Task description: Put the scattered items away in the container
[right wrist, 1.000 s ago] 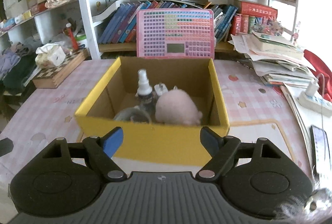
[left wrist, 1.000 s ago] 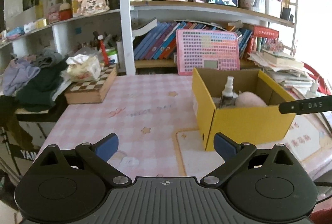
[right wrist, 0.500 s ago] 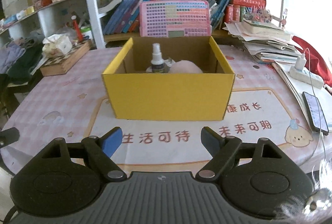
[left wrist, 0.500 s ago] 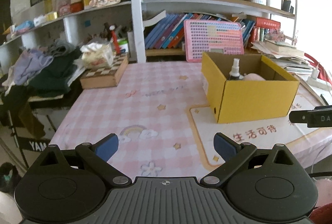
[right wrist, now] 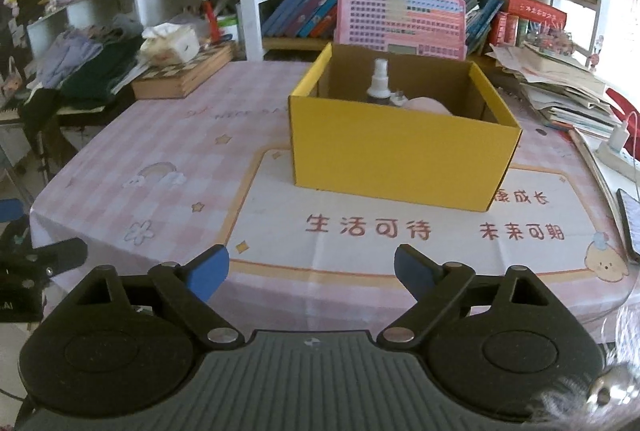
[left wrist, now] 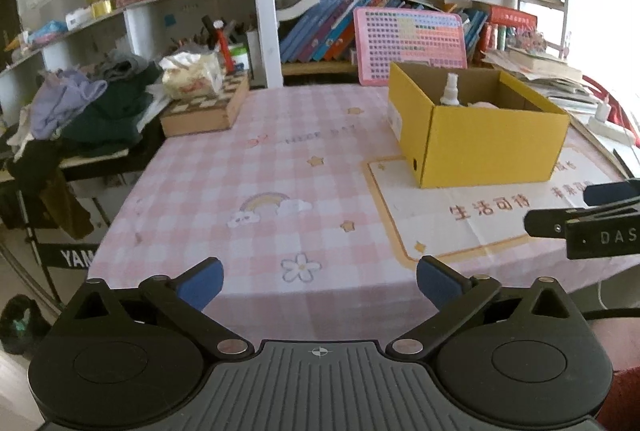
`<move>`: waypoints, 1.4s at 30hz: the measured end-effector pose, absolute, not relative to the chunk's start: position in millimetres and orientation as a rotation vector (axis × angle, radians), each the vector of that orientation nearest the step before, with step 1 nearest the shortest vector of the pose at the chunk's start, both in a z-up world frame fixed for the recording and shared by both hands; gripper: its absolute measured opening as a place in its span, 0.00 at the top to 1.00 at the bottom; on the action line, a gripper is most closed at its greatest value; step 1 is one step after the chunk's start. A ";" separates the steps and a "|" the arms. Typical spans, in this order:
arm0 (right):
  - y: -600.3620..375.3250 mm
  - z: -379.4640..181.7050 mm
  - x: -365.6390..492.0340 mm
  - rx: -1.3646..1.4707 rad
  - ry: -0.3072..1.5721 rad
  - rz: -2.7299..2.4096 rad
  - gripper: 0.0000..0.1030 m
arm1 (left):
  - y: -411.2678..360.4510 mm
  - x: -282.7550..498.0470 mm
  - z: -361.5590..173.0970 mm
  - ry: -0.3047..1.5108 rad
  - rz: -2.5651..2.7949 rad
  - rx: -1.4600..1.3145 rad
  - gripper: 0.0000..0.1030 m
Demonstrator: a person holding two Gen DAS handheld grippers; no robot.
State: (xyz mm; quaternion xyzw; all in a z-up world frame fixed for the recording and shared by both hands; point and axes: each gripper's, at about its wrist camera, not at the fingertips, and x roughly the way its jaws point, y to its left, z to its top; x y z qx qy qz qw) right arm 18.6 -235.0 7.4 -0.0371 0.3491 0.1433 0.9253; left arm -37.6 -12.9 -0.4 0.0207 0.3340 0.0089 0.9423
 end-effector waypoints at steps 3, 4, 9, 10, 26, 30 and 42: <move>-234.0 7.3 16.0 -0.075 0.719 0.294 0.10 | -13.9 -39.5 -2.0 0.694 -0.001 0.034 0.00; -233.9 7.4 15.3 -0.075 0.720 0.293 0.10 | -14.8 -39.8 -2.4 0.696 -0.005 0.035 0.00; -236.4 6.8 14.1 -0.074 0.724 0.286 0.08 | -21.9 -39.1 -5.0 0.704 -0.026 0.060 0.00; -236.9 6.8 14.3 -0.073 0.725 0.284 0.08 | -23.6 -38.9 -4.8 0.703 -0.027 0.066 0.00; -236.8 5.5 16.5 -0.080 0.738 0.278 0.05 | -26.6 -35.4 -4.7 0.702 -0.061 0.075 0.00; -236.4 5.7 16.8 -0.083 0.736 0.278 0.04 | -26.5 -34.5 -4.9 0.700 -0.065 0.069 0.00; -235.3 5.8 21.0 -0.092 0.744 0.282 0.04 | -27.0 -31.7 -6.0 0.704 -0.066 0.062 0.00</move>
